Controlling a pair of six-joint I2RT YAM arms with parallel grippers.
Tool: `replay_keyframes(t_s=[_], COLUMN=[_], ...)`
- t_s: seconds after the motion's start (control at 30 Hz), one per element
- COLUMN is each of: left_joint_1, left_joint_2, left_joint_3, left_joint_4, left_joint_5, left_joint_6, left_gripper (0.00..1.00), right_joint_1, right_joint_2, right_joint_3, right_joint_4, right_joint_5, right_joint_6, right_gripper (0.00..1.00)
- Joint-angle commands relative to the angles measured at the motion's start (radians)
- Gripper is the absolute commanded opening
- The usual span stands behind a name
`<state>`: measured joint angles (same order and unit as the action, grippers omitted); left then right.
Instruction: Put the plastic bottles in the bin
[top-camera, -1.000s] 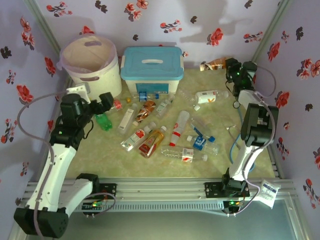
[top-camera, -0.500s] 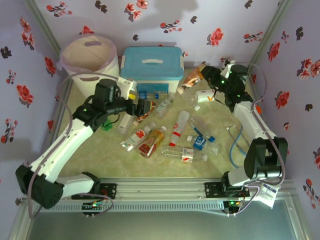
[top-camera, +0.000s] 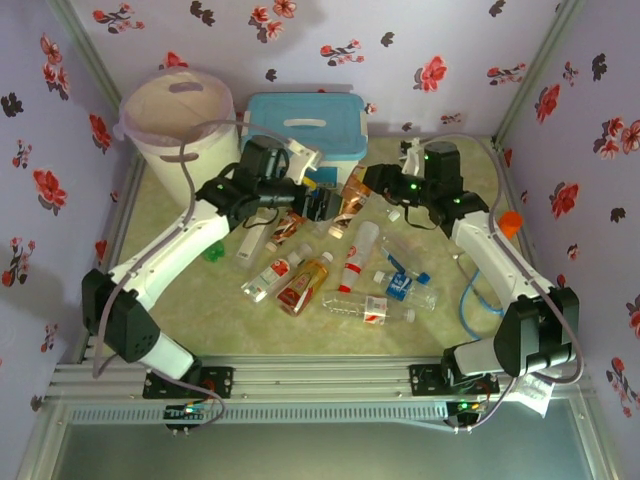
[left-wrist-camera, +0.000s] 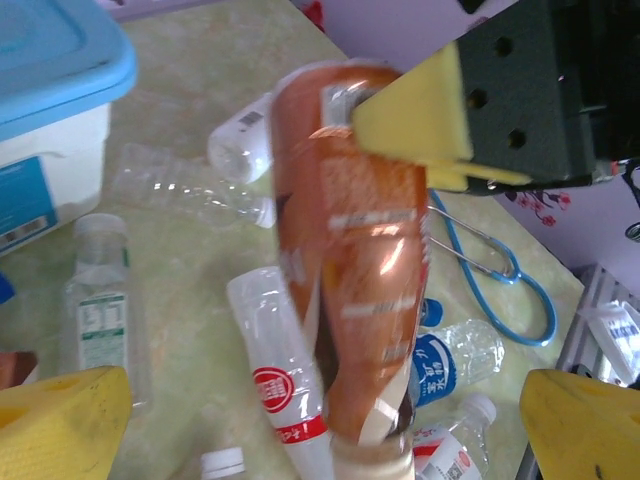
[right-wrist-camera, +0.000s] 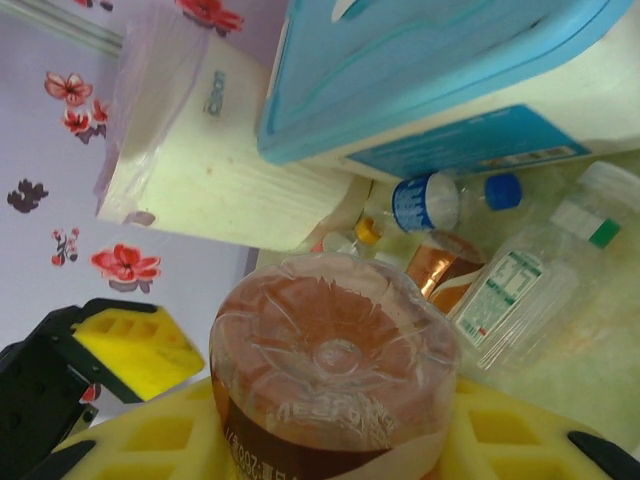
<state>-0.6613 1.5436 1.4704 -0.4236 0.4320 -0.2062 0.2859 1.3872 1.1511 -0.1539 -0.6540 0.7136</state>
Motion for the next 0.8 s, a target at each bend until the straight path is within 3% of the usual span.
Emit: replay_keyframes(t_s=[0.0, 0.33, 0.77], left_joint_1=[-0.016, -0.039, -0.041], left_joint_2=[0.037, 0.116, 0.136], left_joint_3=[0.032, 0.039, 0.037], left_joint_4=[-0.006, 0.035, 0.114], left_joint_5=[0.028, 0.025, 0.013], left_joint_6=[0.023, -0.011, -0.036], left_gripper=[1.0, 1.0, 0.52], right_joint_1=[0.018, 0.042, 0.046], right_joint_2=[-0.02, -0.014, -0.019], right_joint_3=[0.04, 0.029, -0.002], right_joint_4=[0.011, 0.088, 0.123], right_joint_5=[-0.022, -0.04, -0.044], right_joint_6=[-0.018, 0.028, 0.046], right_gripper=[0.32, 0.32, 0.34])
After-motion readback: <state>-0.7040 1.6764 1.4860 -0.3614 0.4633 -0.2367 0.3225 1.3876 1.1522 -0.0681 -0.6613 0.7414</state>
